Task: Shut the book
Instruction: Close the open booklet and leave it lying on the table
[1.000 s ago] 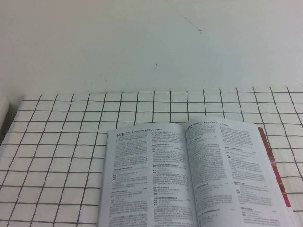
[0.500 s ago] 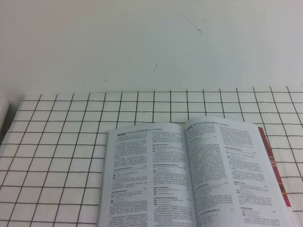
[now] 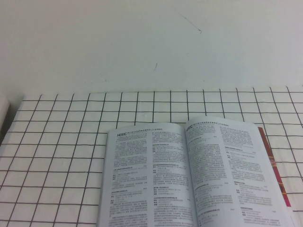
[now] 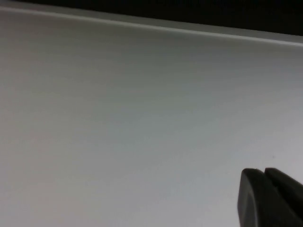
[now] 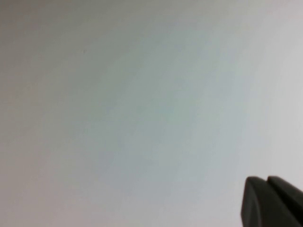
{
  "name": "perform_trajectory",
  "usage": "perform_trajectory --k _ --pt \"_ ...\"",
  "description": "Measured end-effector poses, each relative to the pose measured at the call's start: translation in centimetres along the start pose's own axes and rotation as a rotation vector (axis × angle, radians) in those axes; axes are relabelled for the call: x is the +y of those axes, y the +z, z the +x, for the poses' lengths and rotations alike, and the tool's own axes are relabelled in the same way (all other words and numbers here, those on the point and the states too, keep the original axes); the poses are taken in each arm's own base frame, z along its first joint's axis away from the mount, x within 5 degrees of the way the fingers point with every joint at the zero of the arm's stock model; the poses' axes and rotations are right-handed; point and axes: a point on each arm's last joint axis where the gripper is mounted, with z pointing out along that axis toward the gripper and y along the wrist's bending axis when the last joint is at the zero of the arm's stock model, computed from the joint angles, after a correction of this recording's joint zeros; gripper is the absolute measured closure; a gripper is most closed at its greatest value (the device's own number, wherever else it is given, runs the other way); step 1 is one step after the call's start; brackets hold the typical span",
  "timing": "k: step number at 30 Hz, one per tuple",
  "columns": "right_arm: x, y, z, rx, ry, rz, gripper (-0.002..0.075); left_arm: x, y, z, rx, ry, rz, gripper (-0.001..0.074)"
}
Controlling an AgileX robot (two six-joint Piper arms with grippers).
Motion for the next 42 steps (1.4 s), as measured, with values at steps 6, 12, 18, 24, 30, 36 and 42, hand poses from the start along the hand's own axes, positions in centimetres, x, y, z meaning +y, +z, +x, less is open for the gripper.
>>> perform_trajectory --k 6,12,18,24,30,36,42 --pt "0.1 3.9 -0.6 0.246 -0.064 0.021 0.0729 -1.1 2.9 -0.2 0.186 -0.143 0.029 0.0738" --pt "-0.6 5.7 3.9 0.694 -0.067 0.078 0.0729 -1.8 4.4 1.0 0.681 -0.211 -0.052 0.0738" --pt "-1.2 5.6 7.4 0.999 -0.11 0.097 0.0729 -1.3 2.5 6.3 1.226 -0.163 -0.156 0.0738" --pt "-0.1 4.9 8.9 1.05 -0.034 -0.014 0.0729 -0.9 1.2 8.4 1.485 -0.13 -0.202 0.0738" --pt "1.7 4.4 12.1 1.253 -0.012 -0.237 0.0729 -0.8 1.3 10.1 1.567 -0.137 -0.223 0.0738" --pt "4.1 6.5 15.4 1.444 0.023 -0.538 0.0729 -1.3 1.4 13.7 1.713 -0.166 -0.12 0.0738" --pt "5.4 9.0 20.0 1.606 0.112 -0.668 0.0729 -2.0 1.1 18.2 1.858 -0.278 0.001 0.0738"
